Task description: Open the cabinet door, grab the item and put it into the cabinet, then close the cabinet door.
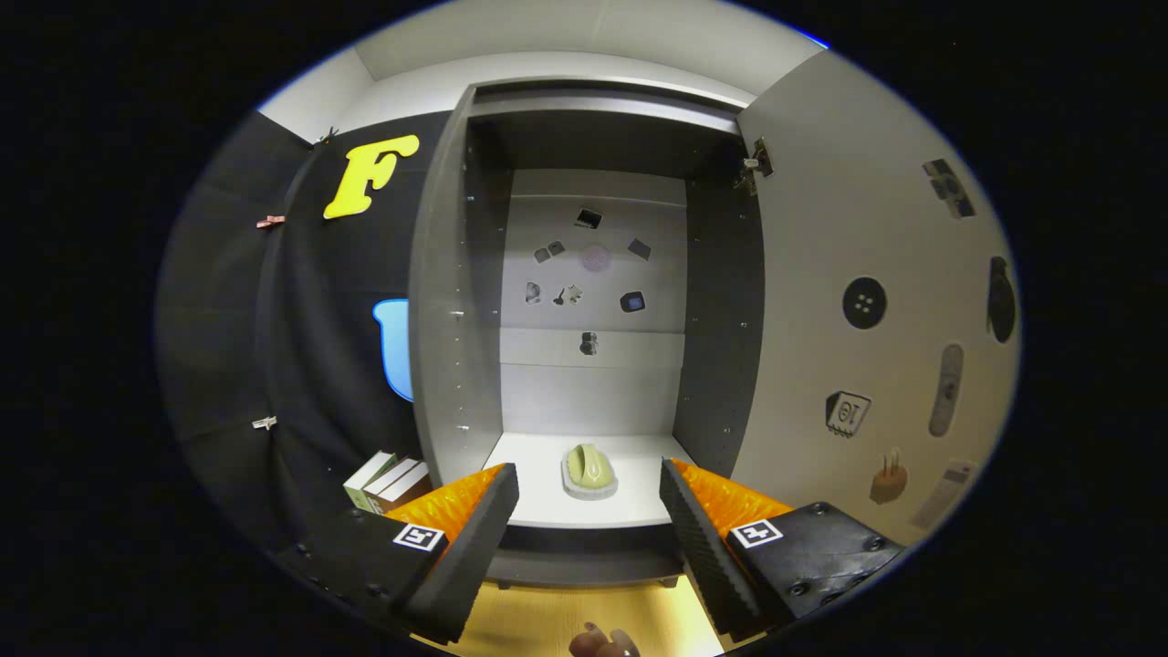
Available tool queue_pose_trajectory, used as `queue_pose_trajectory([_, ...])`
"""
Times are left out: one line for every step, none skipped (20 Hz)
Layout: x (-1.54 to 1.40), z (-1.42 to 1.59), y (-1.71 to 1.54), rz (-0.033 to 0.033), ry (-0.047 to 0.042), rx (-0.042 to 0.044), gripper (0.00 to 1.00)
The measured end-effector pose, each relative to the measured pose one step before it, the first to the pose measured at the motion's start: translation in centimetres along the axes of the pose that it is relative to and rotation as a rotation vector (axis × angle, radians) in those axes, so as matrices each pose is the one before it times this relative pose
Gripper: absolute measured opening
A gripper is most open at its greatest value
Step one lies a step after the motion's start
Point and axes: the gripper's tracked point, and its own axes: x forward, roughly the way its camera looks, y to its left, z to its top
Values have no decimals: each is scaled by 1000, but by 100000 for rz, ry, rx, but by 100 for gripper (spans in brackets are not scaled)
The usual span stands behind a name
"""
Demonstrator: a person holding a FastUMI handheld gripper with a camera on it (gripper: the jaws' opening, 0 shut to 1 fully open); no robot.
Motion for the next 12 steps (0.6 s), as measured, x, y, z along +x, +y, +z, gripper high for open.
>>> queue_pose_trajectory([-1172,-34,-72,-111,-692,-16,98])
queue_pose_trajectory([-1118,-215,81,51,551,251,98])
queue_pose_trajectory([-1250,-59,1,278,423,345,98])
queue_pose_trajectory([-1079,202,-48,506,-853,382,98])
queue_pose_trajectory([-1247,147,-241,-289,-1166,-39,98])
queue_pose_trajectory([-1384,-146,-753,-1866,-571,46,98])
queue_pose_trajectory([-1413,-123,-772,-2372,-409,490,98])
queue_pose_trajectory([-1337,-67,-882,-2757,-485,1066,98])
queue_pose_trajectory([-1595,76,-1063,-2779,-641,1184,98])
queue_pose_trajectory([-1333,180,-1033,-2806,-695,1046,98])
queue_pose_trajectory([-1526,391,-1337,-3705,-1431,529,98])
queue_pose_trajectory([-1097,490,-1620,-4535,-1860,-35,98])
